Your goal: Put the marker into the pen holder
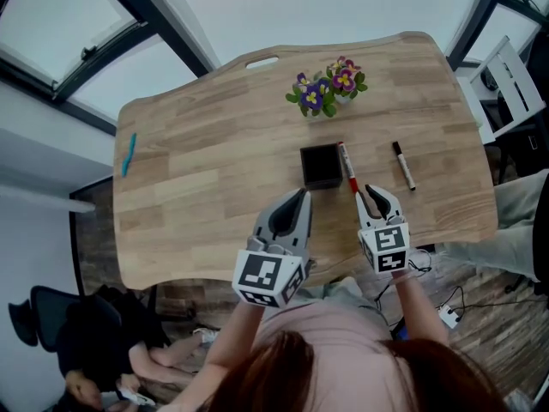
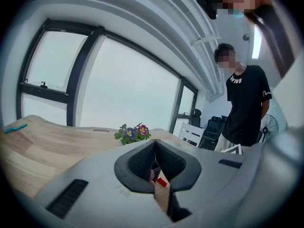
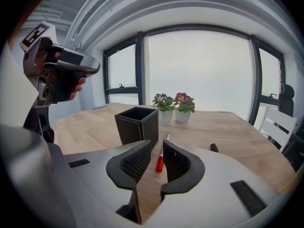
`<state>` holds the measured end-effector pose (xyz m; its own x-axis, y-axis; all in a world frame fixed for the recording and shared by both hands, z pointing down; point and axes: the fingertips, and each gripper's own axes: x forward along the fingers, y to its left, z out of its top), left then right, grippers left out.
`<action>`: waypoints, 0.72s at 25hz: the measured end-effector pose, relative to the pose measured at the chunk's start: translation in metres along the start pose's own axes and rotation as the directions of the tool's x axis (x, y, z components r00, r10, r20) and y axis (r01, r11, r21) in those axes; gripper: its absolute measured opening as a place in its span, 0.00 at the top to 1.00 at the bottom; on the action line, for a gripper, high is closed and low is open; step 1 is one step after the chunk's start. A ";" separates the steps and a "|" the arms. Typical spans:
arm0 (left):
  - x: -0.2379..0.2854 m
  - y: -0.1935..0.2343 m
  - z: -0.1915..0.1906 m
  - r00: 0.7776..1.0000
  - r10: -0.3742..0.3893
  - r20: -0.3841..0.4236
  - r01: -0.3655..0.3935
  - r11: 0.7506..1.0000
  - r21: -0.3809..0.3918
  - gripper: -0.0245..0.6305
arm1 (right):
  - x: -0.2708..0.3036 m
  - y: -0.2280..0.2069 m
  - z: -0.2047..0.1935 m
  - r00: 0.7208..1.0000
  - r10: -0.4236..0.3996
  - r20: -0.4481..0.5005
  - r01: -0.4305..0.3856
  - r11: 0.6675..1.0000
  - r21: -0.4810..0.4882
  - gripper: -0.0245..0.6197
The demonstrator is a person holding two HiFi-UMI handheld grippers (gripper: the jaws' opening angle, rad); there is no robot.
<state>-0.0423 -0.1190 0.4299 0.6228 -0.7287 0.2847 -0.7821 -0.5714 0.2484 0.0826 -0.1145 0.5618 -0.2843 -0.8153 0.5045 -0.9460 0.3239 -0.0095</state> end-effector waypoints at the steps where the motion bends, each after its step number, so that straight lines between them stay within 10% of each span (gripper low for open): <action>1: 0.002 0.001 -0.001 1.000 -0.001 -0.002 0.001 1.000 -0.002 0.96 | 0.003 -0.001 -0.002 1.000 -0.001 -0.009 0.001 1.000 0.001 0.89; 18: 0.023 0.020 -0.007 0.999 -0.017 -0.036 0.017 1.000 -0.012 0.96 | 0.047 -0.006 -0.054 0.979 0.002 -0.204 0.012 0.998 0.067 0.85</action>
<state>-0.0436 -0.1445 0.4477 0.6365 -0.7048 0.3134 -0.7713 -0.5790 0.2642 0.0829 -0.1292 0.6324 -0.2482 -0.6998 0.6698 -0.9578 0.2809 -0.0614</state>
